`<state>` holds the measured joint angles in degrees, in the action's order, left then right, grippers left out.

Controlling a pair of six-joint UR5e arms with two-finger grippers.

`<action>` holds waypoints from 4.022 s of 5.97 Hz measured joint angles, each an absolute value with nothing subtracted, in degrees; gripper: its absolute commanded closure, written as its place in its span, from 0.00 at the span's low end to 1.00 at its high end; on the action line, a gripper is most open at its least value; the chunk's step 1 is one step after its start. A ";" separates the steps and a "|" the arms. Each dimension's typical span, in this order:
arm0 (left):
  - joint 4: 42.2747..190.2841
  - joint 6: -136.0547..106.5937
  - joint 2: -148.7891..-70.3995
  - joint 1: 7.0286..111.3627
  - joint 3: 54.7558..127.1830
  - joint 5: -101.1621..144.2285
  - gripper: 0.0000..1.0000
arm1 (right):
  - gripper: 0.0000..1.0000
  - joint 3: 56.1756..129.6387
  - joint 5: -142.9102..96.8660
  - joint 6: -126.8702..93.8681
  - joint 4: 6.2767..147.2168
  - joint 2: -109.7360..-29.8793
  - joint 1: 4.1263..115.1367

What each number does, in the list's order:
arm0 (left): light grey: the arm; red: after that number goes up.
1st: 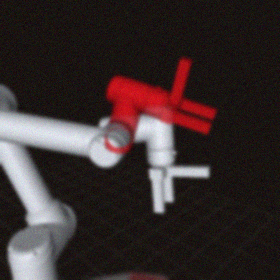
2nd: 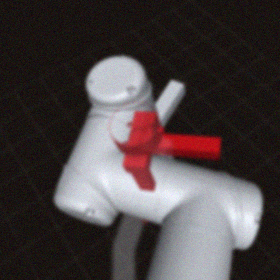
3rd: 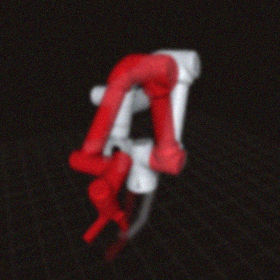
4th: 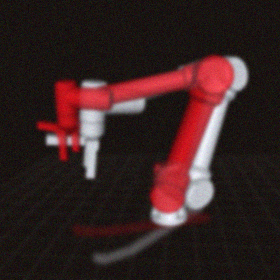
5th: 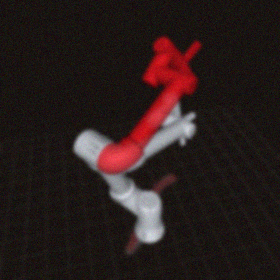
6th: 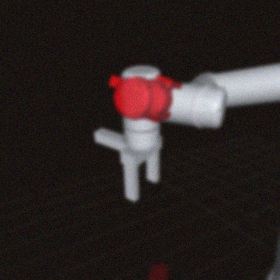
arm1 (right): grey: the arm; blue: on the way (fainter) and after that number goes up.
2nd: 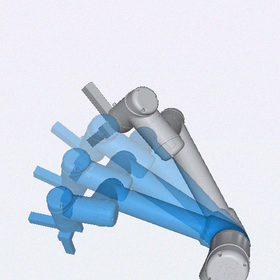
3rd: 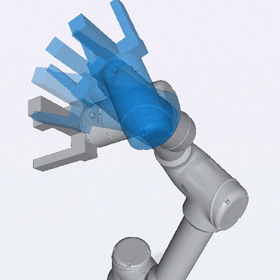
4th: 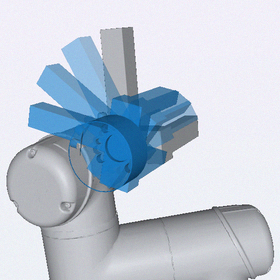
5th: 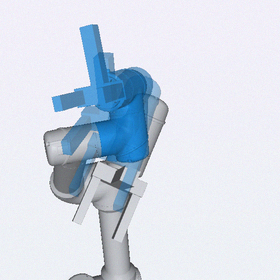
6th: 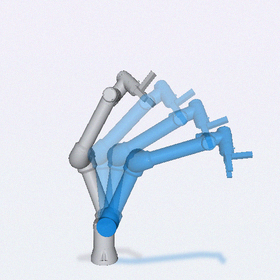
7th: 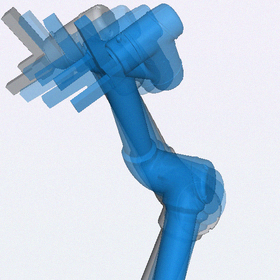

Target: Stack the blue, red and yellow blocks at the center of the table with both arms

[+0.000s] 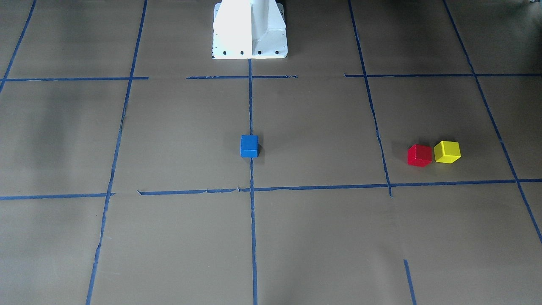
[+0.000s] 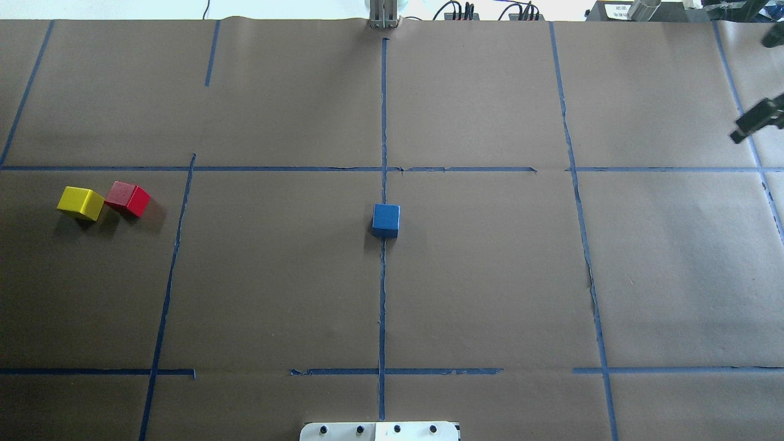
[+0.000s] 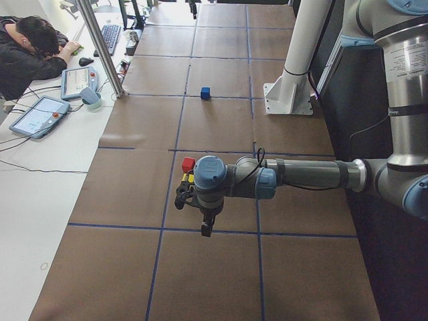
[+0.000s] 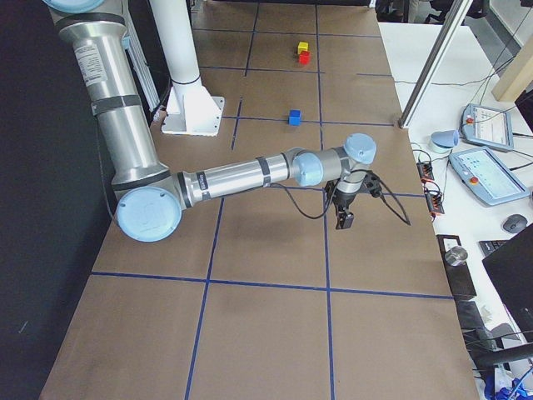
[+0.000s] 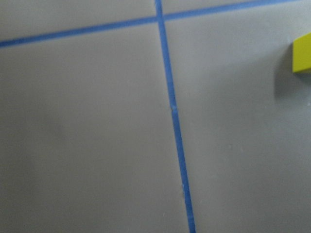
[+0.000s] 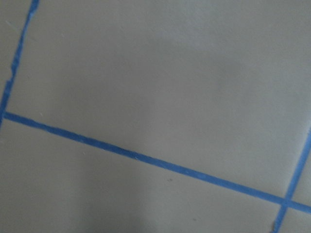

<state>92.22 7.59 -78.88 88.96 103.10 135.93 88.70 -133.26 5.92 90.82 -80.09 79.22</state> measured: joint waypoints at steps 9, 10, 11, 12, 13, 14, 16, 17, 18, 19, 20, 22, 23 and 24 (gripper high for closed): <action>109.59 -27.89 -98.42 62.12 96.74 129.96 0.00 | 0.00 93.76 -134.67 12.48 89.32 -95.06 93.49; 113.93 -30.33 -100.26 60.60 92.36 128.84 0.00 | 0.00 93.72 -134.65 12.48 89.36 -95.04 93.45; 115.74 -32.71 -101.30 58.87 90.23 127.06 0.00 | 0.00 93.67 -134.65 12.48 89.38 -95.01 93.43; 116.90 -35.68 -101.62 56.85 89.57 125.69 0.00 | 0.00 93.63 -134.67 12.48 89.38 -95.01 93.43; 117.83 -37.77 -101.58 55.27 89.37 125.20 0.00 | 0.00 93.61 -134.74 12.50 89.38 -95.03 93.43; 118.17 -38.66 -101.49 53.97 89.20 124.59 0.00 | 0.00 93.57 -134.77 12.55 89.38 -95.07 93.43; 118.29 -39.07 -101.59 52.02 88.08 123.13 0.00 | 0.00 93.52 -134.74 12.60 89.38 -95.17 93.43; 118.30 -39.10 -101.69 51.77 87.38 122.94 0.22 | 0.00 93.52 -134.74 12.61 89.38 -95.23 93.43; 118.27 -39.14 -101.84 51.72 86.94 122.89 0.65 | 0.00 93.52 -134.74 12.58 89.38 -95.26 93.39; 118.23 -39.32 -102.03 51.68 86.69 122.88 0.92 | 0.00 93.52 -134.74 12.57 89.38 -95.27 93.37; 118.19 -39.62 -102.18 51.68 86.67 122.85 0.92 | 0.00 93.52 -134.74 12.57 89.38 -95.27 93.37; 117.25 -41.06 -103.45 51.74 88.48 122.79 0.92 | 0.00 93.48 -134.78 12.57 89.41 -95.27 93.36; 116.20 -43.06 -105.86 51.74 89.50 122.75 0.92 | 0.00 93.45 -134.78 12.57 89.45 -95.28 93.35; 114.64 -45.74 -109.15 51.32 90.09 122.69 0.92 | 0.00 93.40 -134.81 12.57 89.47 -95.27 93.34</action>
